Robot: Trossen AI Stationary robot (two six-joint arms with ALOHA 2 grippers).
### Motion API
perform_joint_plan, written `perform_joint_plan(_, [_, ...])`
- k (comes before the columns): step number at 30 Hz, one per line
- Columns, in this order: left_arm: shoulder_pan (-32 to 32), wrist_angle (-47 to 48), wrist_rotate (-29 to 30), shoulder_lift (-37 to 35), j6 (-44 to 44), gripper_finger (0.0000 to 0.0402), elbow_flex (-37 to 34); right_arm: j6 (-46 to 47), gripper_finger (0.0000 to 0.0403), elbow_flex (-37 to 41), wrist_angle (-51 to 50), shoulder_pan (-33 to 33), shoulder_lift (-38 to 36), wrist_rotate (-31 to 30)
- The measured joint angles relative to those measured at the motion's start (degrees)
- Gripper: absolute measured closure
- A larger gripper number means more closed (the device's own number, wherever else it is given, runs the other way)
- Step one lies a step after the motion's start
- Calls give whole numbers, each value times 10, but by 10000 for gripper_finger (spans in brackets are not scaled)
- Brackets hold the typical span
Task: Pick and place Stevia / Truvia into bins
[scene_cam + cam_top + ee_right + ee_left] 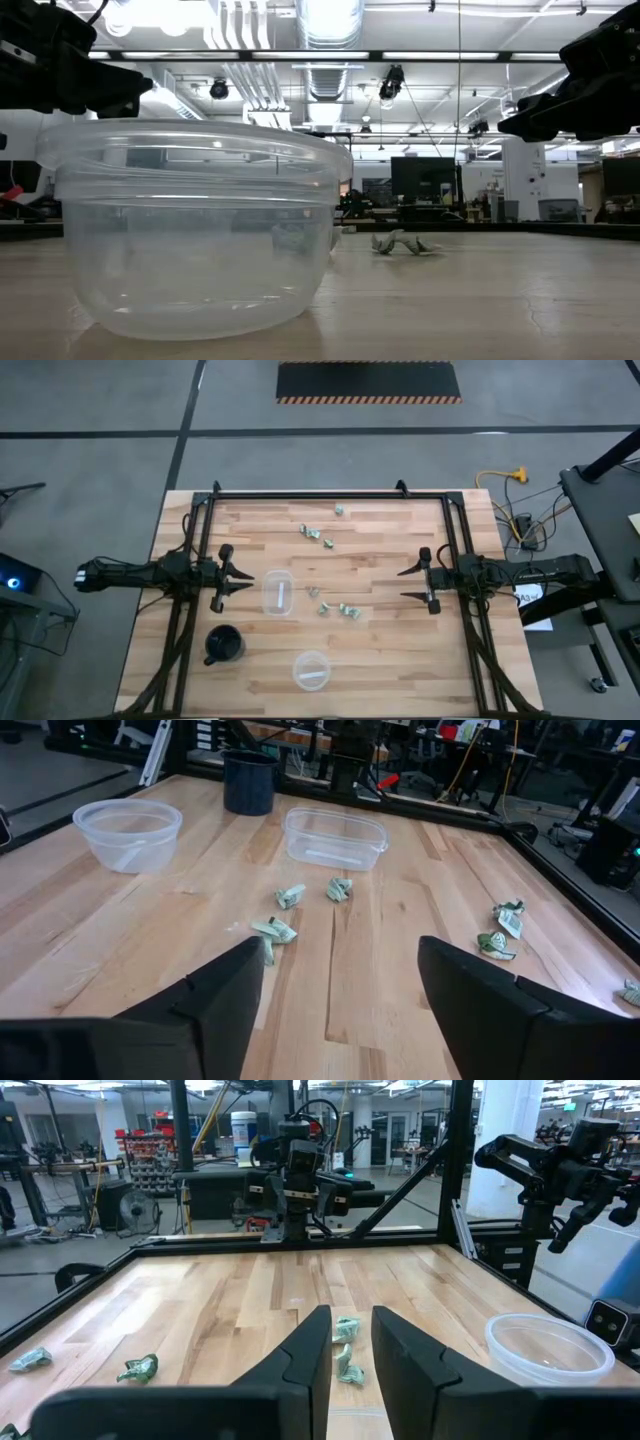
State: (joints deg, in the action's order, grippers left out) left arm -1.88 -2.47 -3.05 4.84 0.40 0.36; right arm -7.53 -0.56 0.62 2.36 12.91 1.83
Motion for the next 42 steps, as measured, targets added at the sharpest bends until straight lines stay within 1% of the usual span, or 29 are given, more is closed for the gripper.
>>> perform_joint_plan(15, [0,0,0,0,0,344,0,0,142,0,0,0,0,0])
perform_joint_plan(26, [0,0,0,0,0,344,0,0,152,0,0,0,0,0])
perform_joint_plan(36, [0,0,0,0,0,344,0,0,142,0,0,0,0,0])
perform_joint_plan(42, [0,0,0,0,0,344,0,0,146,0,0,0,0,0])
